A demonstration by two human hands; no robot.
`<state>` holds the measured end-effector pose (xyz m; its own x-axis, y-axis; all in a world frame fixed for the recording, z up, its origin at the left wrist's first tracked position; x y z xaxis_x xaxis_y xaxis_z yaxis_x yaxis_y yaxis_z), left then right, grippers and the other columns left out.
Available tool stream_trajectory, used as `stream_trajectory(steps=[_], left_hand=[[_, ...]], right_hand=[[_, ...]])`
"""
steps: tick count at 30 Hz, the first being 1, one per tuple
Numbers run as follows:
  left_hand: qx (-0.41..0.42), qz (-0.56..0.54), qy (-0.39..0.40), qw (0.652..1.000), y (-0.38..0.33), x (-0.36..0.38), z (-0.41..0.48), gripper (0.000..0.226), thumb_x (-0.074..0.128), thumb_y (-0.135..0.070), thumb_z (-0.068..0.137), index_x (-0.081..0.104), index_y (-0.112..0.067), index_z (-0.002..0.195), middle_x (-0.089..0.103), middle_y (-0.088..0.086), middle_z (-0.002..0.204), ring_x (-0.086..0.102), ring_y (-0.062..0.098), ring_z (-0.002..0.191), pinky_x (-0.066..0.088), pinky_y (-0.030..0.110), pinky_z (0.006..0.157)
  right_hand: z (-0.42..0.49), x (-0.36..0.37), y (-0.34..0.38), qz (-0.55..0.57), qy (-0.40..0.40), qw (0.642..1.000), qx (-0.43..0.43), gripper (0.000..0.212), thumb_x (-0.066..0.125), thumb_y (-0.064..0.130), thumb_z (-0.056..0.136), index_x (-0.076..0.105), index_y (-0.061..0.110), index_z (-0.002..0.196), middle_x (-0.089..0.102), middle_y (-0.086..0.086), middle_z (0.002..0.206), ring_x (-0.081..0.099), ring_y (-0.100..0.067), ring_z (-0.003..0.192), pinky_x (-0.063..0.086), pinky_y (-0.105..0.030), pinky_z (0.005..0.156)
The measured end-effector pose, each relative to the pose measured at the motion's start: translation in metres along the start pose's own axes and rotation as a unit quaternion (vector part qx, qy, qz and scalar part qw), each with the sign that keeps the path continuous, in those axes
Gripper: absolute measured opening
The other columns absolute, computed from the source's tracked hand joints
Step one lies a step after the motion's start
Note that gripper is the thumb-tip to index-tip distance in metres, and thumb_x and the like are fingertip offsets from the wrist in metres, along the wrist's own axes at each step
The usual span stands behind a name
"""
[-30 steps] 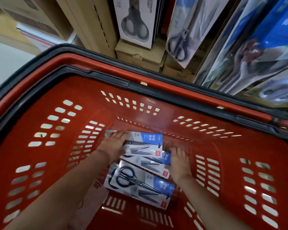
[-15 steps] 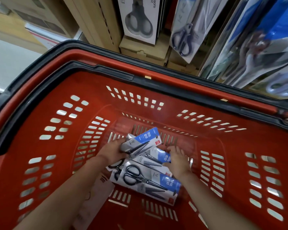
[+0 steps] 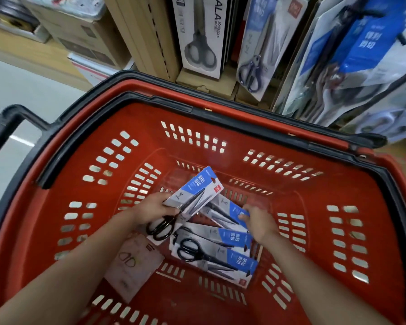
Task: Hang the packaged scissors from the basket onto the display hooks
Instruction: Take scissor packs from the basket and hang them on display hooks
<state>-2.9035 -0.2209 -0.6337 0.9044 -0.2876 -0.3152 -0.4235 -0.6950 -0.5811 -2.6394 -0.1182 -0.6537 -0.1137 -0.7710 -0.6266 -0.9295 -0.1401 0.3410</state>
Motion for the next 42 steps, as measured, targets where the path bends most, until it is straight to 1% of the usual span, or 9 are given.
stream_trajectory(steps=[7,14,19,22,26,30,36,40,42], left_hand=[[0.014,0.068,-0.113,0.991,-0.023,-0.012,-0.041,0.027,0.052,-0.015,0.096,0.056,-0.012,0.123,0.062,0.004,0.119,0.057,0.020,0.109,0.043,0.029,0.093],[0.022,0.073,-0.191,0.979,-0.048,-0.002,-0.078,0.024,0.043,-0.026,0.101,0.061,-0.014,0.113,0.065,0.009,0.116,0.058,0.025,0.109,0.042,0.029,0.089],[0.114,0.018,-0.137,0.984,-0.083,0.009,-0.100,0.018,0.043,-0.029,0.100,0.061,-0.031,0.100,0.067,-0.006,0.104,0.062,0.016,0.103,0.045,0.032,0.093],[0.170,-0.062,-0.077,0.980,-0.104,0.024,-0.116,0.022,0.045,-0.025,0.099,0.066,-0.019,0.104,0.071,0.000,0.106,0.064,0.018,0.104,0.044,0.047,0.101],[0.227,-0.150,-0.042,0.961,-0.139,0.042,-0.139,0.025,0.042,-0.017,0.101,0.064,-0.011,0.111,0.071,0.004,0.110,0.065,0.019,0.105,0.048,0.039,0.097],[0.273,-0.174,-0.048,0.945,-0.157,0.049,-0.158,0.037,0.053,-0.034,0.091,0.064,-0.005,0.110,0.070,0.011,0.110,0.066,0.025,0.102,0.050,0.040,0.090],[0.294,-0.196,-0.100,0.930,-0.169,0.059,-0.166,0.013,0.060,-0.014,0.091,0.068,-0.012,0.102,0.074,0.000,0.097,0.069,0.011,0.085,0.053,0.021,0.070],[0.278,-0.308,-0.170,0.894,-0.174,0.056,-0.165,0.010,0.063,-0.017,0.089,0.069,-0.017,0.097,0.075,0.001,0.093,0.069,0.016,0.084,0.053,0.028,0.071],[0.262,-0.350,-0.191,0.879,-0.180,0.054,-0.164,0.011,0.063,-0.018,0.089,0.070,-0.017,0.097,0.075,0.003,0.094,0.069,0.019,0.085,0.054,0.034,0.075]], right_hand=[[-0.044,-0.060,0.025,-0.070,-0.107,0.990,-0.060,0.020,0.048,0.029,0.098,0.059,0.013,0.106,0.069,-0.011,0.100,0.063,-0.030,0.096,0.042,-0.030,0.070],[-0.116,-0.112,0.042,-0.066,-0.184,0.967,-0.164,0.030,0.058,0.052,0.085,0.065,0.024,0.079,0.056,0.007,0.062,0.052,-0.015,0.061,0.034,-0.027,0.054],[-0.157,-0.149,0.057,-0.030,-0.167,0.955,-0.242,0.028,0.054,0.044,0.090,0.069,0.023,0.081,0.068,0.002,0.078,0.058,-0.017,0.073,0.040,-0.031,0.067],[-0.169,-0.164,0.069,-0.001,-0.201,0.941,-0.273,0.036,0.049,0.045,0.092,0.065,0.017,0.076,0.061,-0.001,0.071,0.050,-0.020,0.066,0.036,-0.035,0.065],[-0.177,-0.179,0.080,0.029,-0.257,0.920,-0.294,0.043,0.058,0.049,0.085,0.057,0.008,0.072,0.052,-0.013,0.066,0.044,-0.025,0.059,0.035,-0.039,0.058],[-0.185,-0.185,0.085,0.061,-0.311,0.902,-0.293,0.033,0.071,0.043,0.078,0.053,0.017,0.067,0.050,-0.003,0.058,0.041,-0.017,0.053,0.034,-0.030,0.053],[-0.200,-0.193,0.098,0.104,-0.349,0.876,-0.317,0.026,0.071,0.040,0.079,0.061,0.016,0.082,0.061,-0.001,0.071,0.054,-0.015,0.067,0.044,-0.034,0.063],[-0.214,-0.195,0.092,0.067,-0.428,0.835,-0.339,0.028,0.054,0.024,0.095,0.061,0.012,0.119,0.057,0.000,0.118,0.048,-0.013,0.114,0.037,-0.027,0.102],[-0.220,-0.194,0.082,0.109,-0.425,0.841,-0.315,0.033,0.052,0.021,0.097,0.055,0.013,0.129,0.050,0.001,0.127,0.047,-0.009,0.120,0.033,-0.020,0.105]])
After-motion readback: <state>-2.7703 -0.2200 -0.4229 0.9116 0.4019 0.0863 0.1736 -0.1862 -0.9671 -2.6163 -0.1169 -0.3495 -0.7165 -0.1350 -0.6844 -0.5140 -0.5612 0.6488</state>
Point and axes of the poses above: each hand's wrist, its own z-axis towards the middle knuckle, its own x-axis out of the palm, y = z × x, the point moved 2 cm from there along z, towards the middle knuckle
